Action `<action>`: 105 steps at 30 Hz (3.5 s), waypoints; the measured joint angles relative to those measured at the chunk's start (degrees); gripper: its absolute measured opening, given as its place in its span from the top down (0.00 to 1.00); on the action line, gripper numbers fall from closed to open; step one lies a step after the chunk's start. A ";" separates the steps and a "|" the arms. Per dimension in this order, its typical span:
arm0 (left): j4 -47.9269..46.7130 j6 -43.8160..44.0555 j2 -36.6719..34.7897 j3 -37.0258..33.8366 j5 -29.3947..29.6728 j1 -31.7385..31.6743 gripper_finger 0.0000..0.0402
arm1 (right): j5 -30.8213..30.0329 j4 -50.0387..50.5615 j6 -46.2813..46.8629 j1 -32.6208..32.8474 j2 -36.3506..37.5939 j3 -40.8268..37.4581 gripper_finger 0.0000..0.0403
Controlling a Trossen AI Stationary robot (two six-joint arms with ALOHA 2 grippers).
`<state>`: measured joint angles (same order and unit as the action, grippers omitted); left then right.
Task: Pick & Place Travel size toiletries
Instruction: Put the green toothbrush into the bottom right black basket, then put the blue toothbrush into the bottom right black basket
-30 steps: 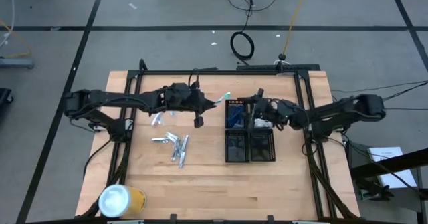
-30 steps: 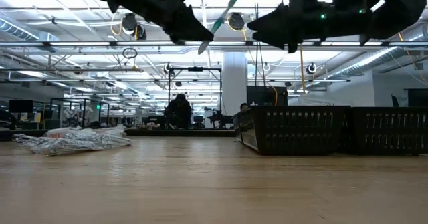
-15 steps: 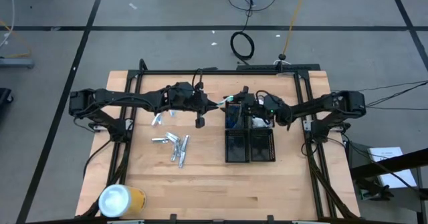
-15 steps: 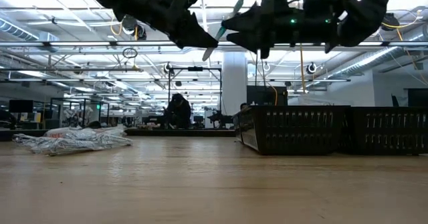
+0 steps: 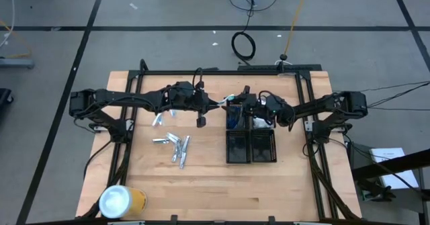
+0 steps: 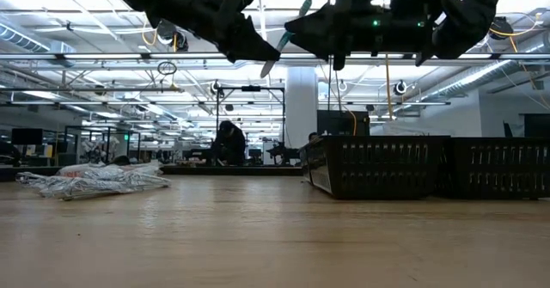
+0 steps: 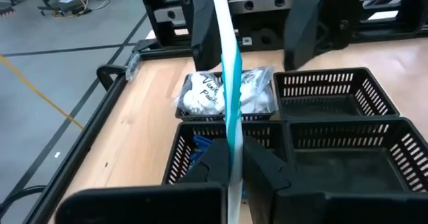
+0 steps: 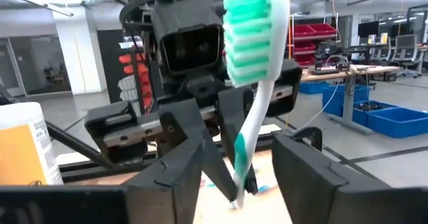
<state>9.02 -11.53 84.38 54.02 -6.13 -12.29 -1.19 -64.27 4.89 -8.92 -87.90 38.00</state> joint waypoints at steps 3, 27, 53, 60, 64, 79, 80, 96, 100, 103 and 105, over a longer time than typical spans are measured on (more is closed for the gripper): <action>0.12 0.06 0.00 0.00 -1.05 0.04 0.98 | 0.00 -0.24 -0.01 0.00 0.04 0.00 0.65; 0.73 3.24 0.00 0.02 -5.25 0.09 0.90 | 1.68 -1.09 -3.17 0.06 0.02 0.00 0.96; -6.48 3.34 -3.21 0.31 36.74 1.97 0.35 | 8.45 69.05 17.65 6.41 32.95 0.00 0.97; -10.59 7.74 -2.86 0.28 37.10 -1.64 0.36 | 9.72 83.86 31.94 16.42 37.96 0.00 0.96; -10.62 9.74 -2.86 0.28 37.16 -2.74 0.38 | 8.13 86.37 34.49 19.84 37.67 -0.59 0.96; -10.61 9.17 -2.86 0.28 37.16 -3.06 0.39 | 6.97 85.87 35.63 19.42 37.33 -6.08 0.81; -10.59 9.18 -2.86 0.28 37.16 -3.06 0.39 | 6.97 85.89 35.11 19.42 37.33 -6.08 0.79; -27.23 23.84 -6.36 0.24 37.20 -5.13 0.39 | 5.36 70.52 18.83 19.38 40.47 -6.10 0.57; -35.05 32.35 -6.48 0.24 33.55 -7.53 0.39 | 0.85 66.96 10.67 19.38 42.05 -6.10 0.58; -40.53 38.48 -5.41 0.24 31.07 -8.76 0.39 | -3.01 64.01 5.04 19.34 42.32 -6.10 0.59; -44.07 43.13 -4.51 0.24 29.74 -9.16 0.39 | -5.18 61.69 0.82 19.34 42.26 -6.12 0.59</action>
<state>-35.05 31.60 79.87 54.26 23.61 -21.45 -6.37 -2.58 5.72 10.41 -45.64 31.88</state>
